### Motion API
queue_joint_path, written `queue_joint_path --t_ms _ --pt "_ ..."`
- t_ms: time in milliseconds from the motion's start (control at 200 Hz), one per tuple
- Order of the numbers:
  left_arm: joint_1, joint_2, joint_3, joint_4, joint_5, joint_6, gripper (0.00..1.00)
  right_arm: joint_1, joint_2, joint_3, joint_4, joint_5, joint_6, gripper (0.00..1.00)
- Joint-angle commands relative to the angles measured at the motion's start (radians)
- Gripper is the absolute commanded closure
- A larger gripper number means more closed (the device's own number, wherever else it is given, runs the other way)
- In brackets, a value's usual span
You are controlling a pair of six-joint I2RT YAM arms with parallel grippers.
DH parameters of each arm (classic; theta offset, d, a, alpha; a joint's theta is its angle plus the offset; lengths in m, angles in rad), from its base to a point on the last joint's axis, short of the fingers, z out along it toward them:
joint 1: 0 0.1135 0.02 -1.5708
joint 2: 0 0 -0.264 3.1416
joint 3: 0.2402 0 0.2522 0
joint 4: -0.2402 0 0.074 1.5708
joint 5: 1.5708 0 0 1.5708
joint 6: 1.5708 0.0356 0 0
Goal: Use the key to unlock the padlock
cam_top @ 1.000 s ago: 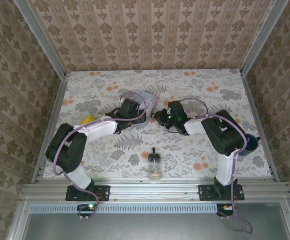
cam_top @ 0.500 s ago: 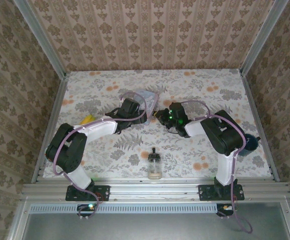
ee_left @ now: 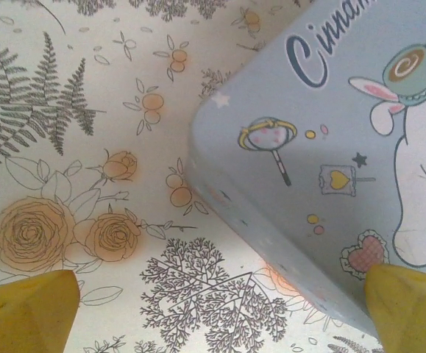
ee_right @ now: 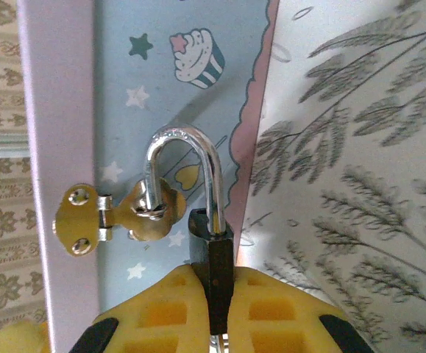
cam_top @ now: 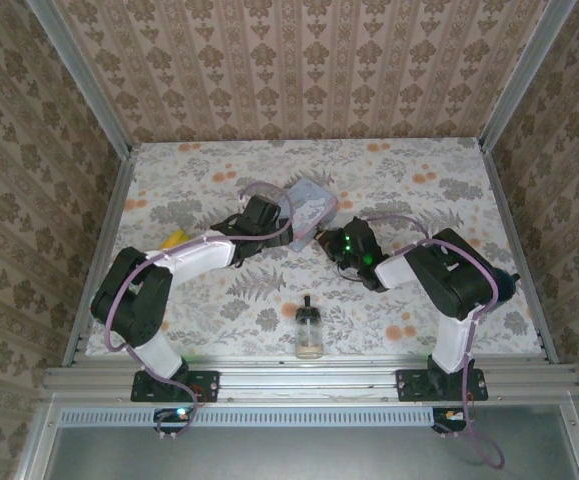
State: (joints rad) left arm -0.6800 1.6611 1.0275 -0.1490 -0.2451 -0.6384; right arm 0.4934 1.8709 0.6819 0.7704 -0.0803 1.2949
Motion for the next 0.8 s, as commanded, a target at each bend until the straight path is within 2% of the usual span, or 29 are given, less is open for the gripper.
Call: queue_joint_path --t_ms 0,235,295,335,475,795 --pt "-0.02 0.046 0.084 -0.045 -0.065 0.02 0.0 -0.001 -0.01 -0.011 0.065 0.083 0.031 1.0" --pt "-0.023 0.167 0.14 -0.108 -0.044 0.03 0.0 -0.005 0.01 -0.006 0.105 0.105 0.05 1.0" --pt "-0.014 0.176 0.134 -0.128 -0.046 0.027 0.01 -0.014 0.001 0.018 0.039 0.099 0.016 1.0" --pt "-0.008 0.173 0.119 -0.129 -0.045 0.023 0.04 -0.016 -0.014 0.046 -0.066 0.099 -0.027 1.0" --pt "0.012 0.145 0.072 -0.11 -0.034 0.016 0.08 -0.012 -0.065 0.109 -0.322 0.186 -0.173 1.0" --pt "0.023 0.137 0.054 -0.11 -0.026 0.021 0.12 -0.013 -0.154 0.115 -0.405 0.247 -0.255 1.0"
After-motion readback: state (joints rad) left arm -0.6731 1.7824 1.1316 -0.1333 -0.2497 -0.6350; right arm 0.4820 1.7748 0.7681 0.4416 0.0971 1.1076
